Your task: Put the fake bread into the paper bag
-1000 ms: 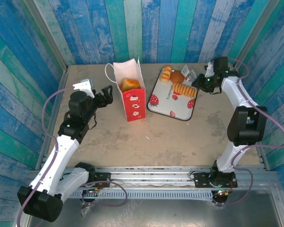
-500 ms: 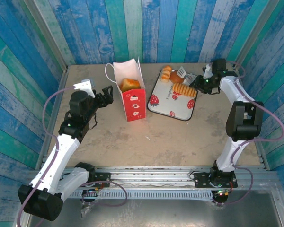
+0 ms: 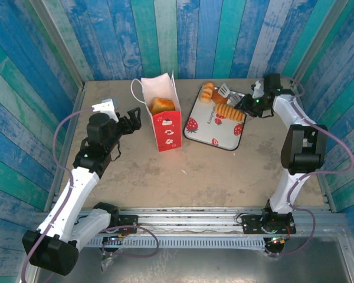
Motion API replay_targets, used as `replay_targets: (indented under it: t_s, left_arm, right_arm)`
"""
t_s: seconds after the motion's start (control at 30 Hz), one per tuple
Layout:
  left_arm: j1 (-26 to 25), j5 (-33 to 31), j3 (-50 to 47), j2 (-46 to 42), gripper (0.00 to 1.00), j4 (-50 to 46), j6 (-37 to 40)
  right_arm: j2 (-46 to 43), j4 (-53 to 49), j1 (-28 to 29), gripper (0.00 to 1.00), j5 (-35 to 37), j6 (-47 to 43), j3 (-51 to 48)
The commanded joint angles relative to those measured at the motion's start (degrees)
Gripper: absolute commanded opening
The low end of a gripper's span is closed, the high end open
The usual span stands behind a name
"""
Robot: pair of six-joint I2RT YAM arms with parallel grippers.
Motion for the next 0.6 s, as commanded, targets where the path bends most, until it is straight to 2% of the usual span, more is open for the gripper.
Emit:
replay_targets:
  t_s: [0.0,0.37,0.57]
  left_arm:
    - [0.17,-0.98,1.45,0.24,0.95,-0.53,1.15]
    - [0.2,-0.94,1.27,0.46,0.95,-0.31,0.98]
    - [0.2,-0.94,1.34,0.37,0.95,-0.44,0.98]
  right_arm:
    - [1.2,-0.38,-0.45,0.41,-0.56,-1.57,2.38]
    - [2.96,-1.88,0.35,0.39,-1.22,-2.25,3.77]
    - [2.68,-2.04,0.69,0.3,-1.24,-2.17,3.5]
